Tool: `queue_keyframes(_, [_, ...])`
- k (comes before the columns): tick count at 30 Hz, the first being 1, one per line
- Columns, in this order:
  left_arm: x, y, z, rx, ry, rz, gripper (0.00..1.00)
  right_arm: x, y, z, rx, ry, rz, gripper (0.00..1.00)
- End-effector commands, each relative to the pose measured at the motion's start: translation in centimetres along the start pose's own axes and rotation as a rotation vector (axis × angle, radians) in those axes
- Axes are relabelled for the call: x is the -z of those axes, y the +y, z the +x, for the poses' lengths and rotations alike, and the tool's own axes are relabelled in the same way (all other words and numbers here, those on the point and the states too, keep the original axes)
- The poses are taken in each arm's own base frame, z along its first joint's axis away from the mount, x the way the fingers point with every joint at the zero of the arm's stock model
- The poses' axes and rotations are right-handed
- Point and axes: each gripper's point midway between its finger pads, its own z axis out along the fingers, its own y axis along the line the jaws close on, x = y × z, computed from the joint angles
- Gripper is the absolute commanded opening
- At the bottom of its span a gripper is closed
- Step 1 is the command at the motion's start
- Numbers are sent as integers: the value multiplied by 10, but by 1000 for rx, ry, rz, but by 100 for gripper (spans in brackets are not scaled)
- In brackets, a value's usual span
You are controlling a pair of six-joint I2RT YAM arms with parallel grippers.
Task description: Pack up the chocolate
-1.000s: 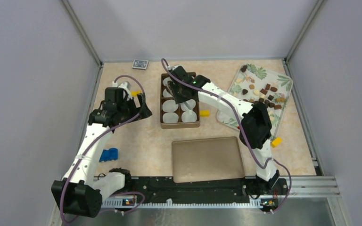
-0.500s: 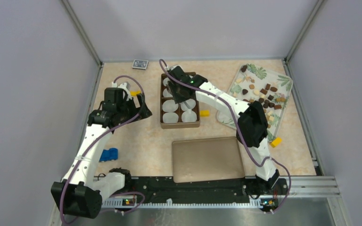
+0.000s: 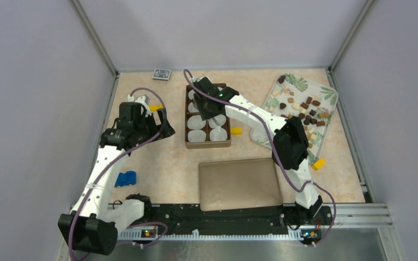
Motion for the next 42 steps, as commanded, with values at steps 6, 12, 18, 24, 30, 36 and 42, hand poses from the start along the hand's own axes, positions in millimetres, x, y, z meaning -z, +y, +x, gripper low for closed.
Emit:
queue_keyframes(6, [7, -3, -8, -12, -43, 12, 97, 6, 3, -21, -6, -63, -7, 37])
queue_keyframes(12, [8, -3, -7, -12, -44, 13, 97, 6, 3, -21, -10, -64, -6, 39])
queue_keyframes(18, [9, -5, -9, -14, -48, 20, 97, 29, 1, -38, -23, -117, -14, 38])
queue_keyframes(24, [13, -9, -15, -6, -77, 36, 97, 84, -20, -66, -45, -262, 26, 38])
queue_keyframes(30, [12, -14, -16, -3, -88, 64, 97, 131, -85, -45, -132, -320, 141, 38])
queue_keyframes(36, [2, -15, -12, 0, -58, 83, 97, 166, -187, 40, -315, -248, 299, 38])
queue_keyframes(42, [-3, -21, -19, -1, -71, 109, 97, 171, -237, 126, -442, -134, 349, 38])
